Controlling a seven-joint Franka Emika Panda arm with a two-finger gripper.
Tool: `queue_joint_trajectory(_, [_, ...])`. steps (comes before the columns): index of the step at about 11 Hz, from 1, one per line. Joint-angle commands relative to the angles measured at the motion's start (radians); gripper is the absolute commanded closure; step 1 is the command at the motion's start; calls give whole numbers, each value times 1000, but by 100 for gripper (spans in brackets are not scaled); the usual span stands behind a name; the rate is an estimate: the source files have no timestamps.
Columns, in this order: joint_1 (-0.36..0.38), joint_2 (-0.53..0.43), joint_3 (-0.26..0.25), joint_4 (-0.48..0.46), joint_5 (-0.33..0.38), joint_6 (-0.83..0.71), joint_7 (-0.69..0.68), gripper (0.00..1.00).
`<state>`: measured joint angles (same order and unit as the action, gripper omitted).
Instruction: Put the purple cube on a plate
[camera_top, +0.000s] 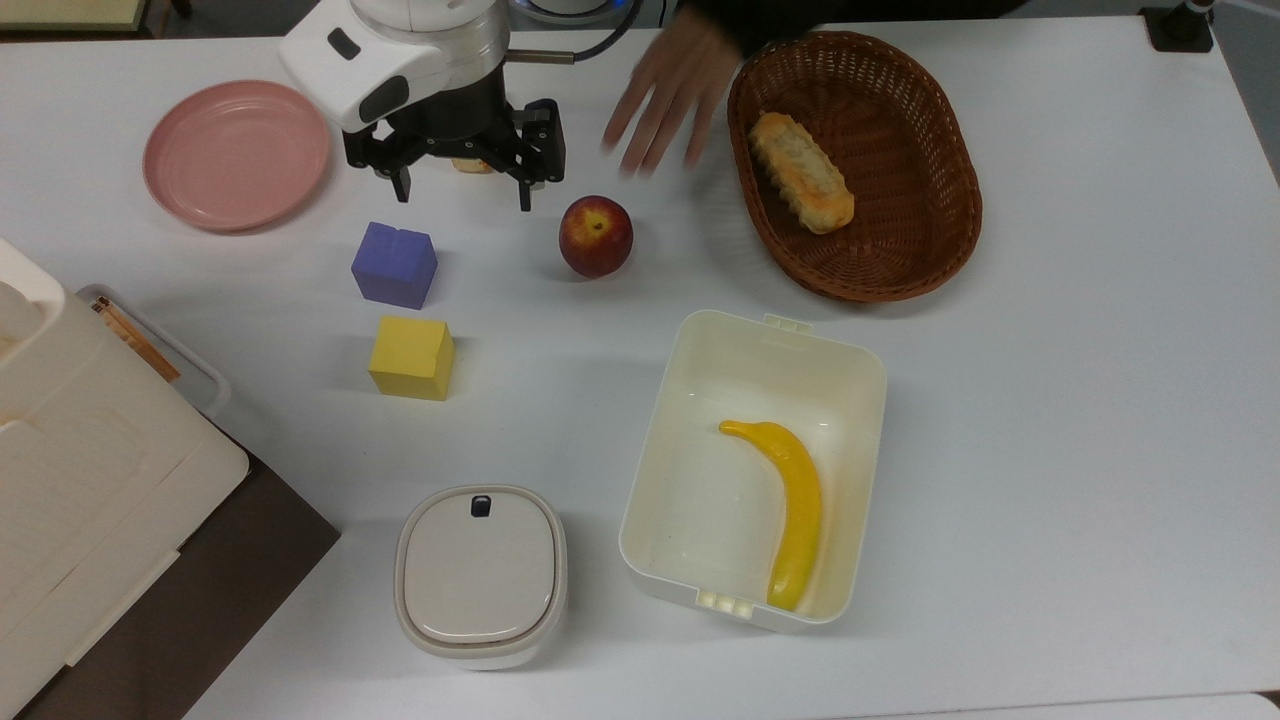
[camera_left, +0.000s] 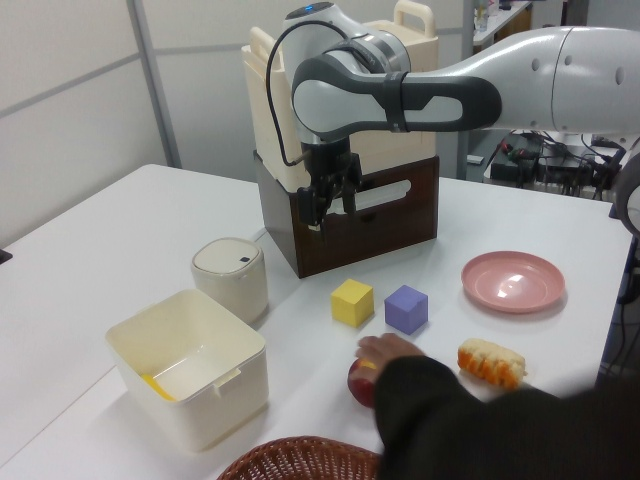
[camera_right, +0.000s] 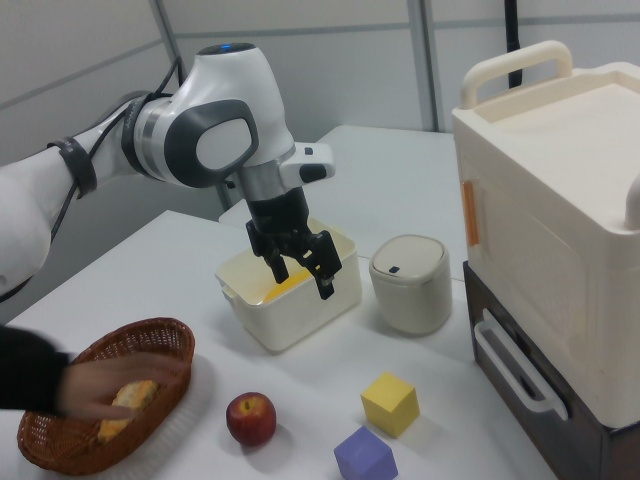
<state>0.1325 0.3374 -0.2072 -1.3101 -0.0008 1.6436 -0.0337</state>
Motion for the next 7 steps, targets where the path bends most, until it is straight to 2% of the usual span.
queue_joint_trajectory(1, [-2, -35, 2, -38, -2, 28, -20, 0])
queue_joint_trajectory(7, [-4, -40, 2, -38, 2, 27, -35, 0])
